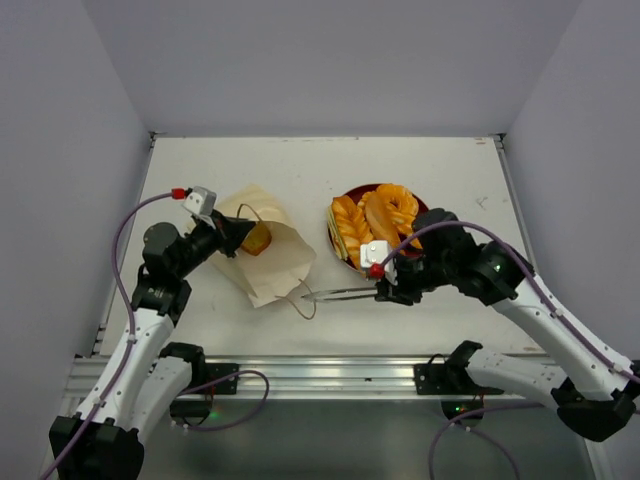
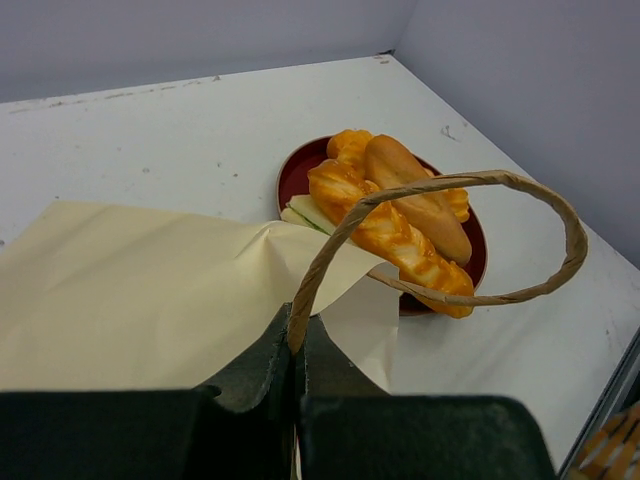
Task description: Take the fake bread out of the paper bag
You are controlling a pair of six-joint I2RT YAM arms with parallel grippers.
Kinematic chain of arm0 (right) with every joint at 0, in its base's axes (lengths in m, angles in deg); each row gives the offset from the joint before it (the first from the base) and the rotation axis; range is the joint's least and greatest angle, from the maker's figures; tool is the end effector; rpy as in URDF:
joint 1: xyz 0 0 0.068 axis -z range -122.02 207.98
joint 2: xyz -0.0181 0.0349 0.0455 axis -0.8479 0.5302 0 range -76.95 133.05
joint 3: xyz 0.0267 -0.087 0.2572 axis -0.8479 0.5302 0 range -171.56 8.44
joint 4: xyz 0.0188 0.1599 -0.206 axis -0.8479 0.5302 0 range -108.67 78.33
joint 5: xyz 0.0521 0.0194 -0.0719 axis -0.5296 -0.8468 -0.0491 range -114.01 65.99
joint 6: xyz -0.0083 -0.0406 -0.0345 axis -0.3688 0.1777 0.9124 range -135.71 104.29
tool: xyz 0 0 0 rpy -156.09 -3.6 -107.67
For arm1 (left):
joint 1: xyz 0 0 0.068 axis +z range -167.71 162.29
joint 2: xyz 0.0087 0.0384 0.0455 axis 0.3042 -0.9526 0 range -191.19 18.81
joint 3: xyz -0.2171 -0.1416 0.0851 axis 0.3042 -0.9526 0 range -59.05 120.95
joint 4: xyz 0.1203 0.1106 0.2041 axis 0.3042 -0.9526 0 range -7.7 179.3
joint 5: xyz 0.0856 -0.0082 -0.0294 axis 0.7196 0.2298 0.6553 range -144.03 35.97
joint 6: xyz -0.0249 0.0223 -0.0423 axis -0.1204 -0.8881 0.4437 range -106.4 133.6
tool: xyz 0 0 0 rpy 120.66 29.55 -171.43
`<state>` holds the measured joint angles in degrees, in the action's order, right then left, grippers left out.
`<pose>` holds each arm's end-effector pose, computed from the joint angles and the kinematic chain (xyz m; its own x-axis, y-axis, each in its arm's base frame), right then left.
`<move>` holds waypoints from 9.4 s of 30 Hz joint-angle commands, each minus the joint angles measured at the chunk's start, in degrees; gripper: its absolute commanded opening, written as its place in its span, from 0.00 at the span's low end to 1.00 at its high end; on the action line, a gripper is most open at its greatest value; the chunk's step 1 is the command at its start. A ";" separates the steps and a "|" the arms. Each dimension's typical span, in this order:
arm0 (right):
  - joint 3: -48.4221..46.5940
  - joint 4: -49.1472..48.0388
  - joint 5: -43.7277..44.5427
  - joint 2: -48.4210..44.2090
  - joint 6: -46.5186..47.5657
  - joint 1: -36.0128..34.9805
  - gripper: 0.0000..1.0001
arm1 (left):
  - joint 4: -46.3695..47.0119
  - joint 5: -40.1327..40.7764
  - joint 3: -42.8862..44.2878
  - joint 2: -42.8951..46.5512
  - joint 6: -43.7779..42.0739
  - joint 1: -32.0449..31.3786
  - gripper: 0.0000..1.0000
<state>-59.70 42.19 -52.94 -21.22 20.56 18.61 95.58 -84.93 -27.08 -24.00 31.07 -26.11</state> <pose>0.1185 0.1196 0.3642 0.0087 -0.6626 -0.7489 -0.9898 0.1006 -0.1005 0.1778 -0.0447 0.2974 -0.2646 -0.2214 -0.9386 0.5790 0.7419 -0.3382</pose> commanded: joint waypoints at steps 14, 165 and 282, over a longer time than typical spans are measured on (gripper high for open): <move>-5.52 -26.30 48.16 23.71 2.82 -31.54 0.31 | 2.24 -1.89 -1.91 1.23 4.15 -1.18 0.00; 19.98 -15.68 43.43 -11.25 6.36 -6.68 0.37 | -6.20 5.50 -0.41 6.24 -11.15 -1.18 0.03; -4.02 -60.42 70.76 52.29 12.42 -39.99 0.41 | -13.58 -6.28 -3.05 18.72 0.37 -1.26 0.03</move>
<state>-60.60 -14.64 15.63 30.42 32.50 -21.85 82.69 -89.23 -32.37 -5.90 29.48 -27.16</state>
